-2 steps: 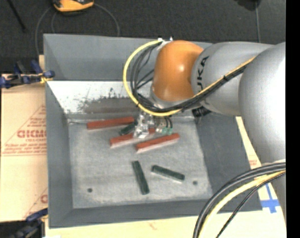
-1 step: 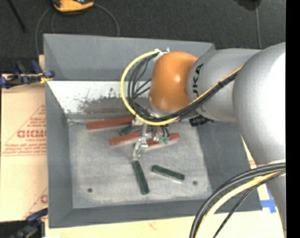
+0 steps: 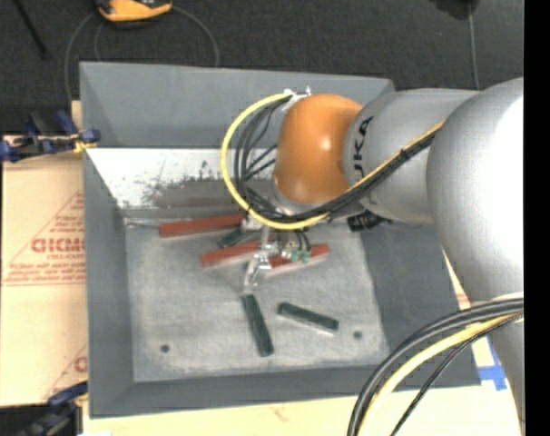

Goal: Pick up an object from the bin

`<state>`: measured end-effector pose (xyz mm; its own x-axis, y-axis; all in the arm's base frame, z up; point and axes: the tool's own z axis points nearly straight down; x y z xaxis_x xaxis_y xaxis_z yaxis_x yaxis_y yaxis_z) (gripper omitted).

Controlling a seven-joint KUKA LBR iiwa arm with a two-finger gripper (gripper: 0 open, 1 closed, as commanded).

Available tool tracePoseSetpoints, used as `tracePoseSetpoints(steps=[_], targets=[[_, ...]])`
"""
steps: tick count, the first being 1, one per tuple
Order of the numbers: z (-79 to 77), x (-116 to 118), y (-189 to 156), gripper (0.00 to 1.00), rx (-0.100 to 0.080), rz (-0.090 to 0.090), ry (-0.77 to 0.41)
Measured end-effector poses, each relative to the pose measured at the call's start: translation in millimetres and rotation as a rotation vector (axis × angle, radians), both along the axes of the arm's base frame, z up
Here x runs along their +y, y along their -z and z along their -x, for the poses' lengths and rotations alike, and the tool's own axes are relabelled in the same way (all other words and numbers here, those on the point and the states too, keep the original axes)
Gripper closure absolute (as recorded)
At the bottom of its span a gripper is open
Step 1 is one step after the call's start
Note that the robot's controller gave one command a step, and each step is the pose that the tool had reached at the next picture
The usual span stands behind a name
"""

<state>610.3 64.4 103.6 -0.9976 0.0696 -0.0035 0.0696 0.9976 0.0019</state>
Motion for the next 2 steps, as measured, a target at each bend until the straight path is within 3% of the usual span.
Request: tracePoseSetpoints(steps=[1, 2], targets=[[-7.2, 4.5, 17.5, 1.00, -0.033, -0.001, 0.056], [-7.2, 4.6, 17.5, 1.00, -0.033, -0.001, 0.056]])
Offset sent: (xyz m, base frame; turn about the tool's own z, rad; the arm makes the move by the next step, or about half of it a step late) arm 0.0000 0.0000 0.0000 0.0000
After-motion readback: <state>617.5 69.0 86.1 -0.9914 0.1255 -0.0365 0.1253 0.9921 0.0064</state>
